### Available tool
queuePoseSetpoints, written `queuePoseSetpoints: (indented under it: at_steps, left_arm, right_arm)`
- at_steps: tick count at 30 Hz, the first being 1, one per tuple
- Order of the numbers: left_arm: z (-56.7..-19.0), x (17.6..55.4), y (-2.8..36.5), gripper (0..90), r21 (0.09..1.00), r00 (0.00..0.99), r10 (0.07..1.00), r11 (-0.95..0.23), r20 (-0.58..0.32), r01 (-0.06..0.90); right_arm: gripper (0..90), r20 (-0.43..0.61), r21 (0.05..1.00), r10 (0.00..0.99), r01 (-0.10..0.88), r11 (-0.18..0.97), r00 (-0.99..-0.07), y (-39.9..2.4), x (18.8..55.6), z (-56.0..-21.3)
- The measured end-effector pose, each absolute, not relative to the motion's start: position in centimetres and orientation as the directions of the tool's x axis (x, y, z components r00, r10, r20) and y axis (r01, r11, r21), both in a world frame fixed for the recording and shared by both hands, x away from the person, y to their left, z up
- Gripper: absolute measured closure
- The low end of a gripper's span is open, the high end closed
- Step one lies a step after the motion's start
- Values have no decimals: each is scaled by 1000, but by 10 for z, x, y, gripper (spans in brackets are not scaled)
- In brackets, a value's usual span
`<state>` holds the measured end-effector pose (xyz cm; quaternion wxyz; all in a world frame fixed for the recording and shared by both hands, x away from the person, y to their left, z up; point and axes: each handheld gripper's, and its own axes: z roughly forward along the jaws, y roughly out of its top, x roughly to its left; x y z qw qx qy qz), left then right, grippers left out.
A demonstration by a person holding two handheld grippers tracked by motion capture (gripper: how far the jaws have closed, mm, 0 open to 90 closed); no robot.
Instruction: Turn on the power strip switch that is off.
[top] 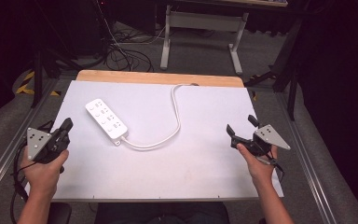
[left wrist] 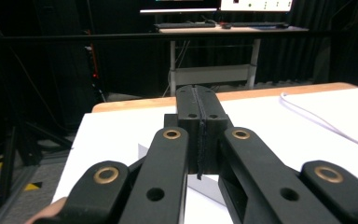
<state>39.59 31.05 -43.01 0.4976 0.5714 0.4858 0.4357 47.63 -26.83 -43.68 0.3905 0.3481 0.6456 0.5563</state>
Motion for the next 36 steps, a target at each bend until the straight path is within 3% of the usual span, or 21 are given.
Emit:
queuePoseSetpoints:
  at_steps: [21,36]
  left_arm:
    - [-423,421,301,900,985,151,989,-31,6,169]
    - [-420,454,292,900,958,174,984,-88,41,273]
  right_arm:
    - [116,-113,990,889,23,138,-443,-268,476,-437]
    - [116,-107,991,895,24,130,-433,-269,476,-437]
